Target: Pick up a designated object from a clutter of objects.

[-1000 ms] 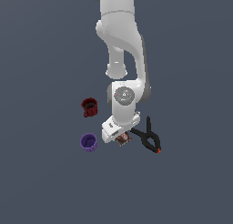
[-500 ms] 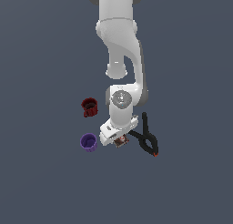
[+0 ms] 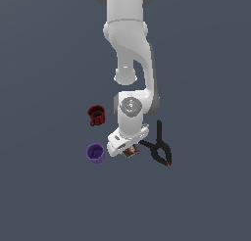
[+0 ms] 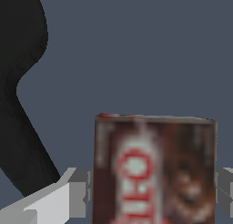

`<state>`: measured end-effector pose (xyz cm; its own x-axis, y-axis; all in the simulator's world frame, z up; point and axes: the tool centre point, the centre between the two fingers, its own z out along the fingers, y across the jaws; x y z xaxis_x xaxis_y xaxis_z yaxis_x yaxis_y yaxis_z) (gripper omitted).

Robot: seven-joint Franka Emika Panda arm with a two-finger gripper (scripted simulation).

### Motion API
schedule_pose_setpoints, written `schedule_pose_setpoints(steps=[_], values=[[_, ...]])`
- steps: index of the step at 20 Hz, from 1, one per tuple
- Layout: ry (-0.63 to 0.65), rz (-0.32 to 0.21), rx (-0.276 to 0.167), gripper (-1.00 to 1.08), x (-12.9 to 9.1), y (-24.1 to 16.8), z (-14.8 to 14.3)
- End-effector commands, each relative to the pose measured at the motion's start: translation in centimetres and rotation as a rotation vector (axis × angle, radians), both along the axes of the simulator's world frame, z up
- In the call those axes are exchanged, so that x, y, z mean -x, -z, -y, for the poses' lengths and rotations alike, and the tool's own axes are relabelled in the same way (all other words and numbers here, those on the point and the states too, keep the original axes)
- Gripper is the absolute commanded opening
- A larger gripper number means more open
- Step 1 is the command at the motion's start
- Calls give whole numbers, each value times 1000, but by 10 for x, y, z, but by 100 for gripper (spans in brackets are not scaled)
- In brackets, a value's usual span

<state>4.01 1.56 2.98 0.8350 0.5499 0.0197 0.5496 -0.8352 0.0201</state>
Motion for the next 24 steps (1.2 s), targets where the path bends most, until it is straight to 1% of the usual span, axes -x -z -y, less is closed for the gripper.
schedule_pose_setpoints(steps=[1, 6, 11, 17, 24], values=[[-1, -1, 0, -100, 0, 0, 0], [-2, -2, 0, -100, -1, -14, 1], [-3, -4, -1, -100, -3, -42, 5], [-6, -8, -2, -100, -7, -95, 12], [-9, -14, -5, -100, -14, -171, 23]])
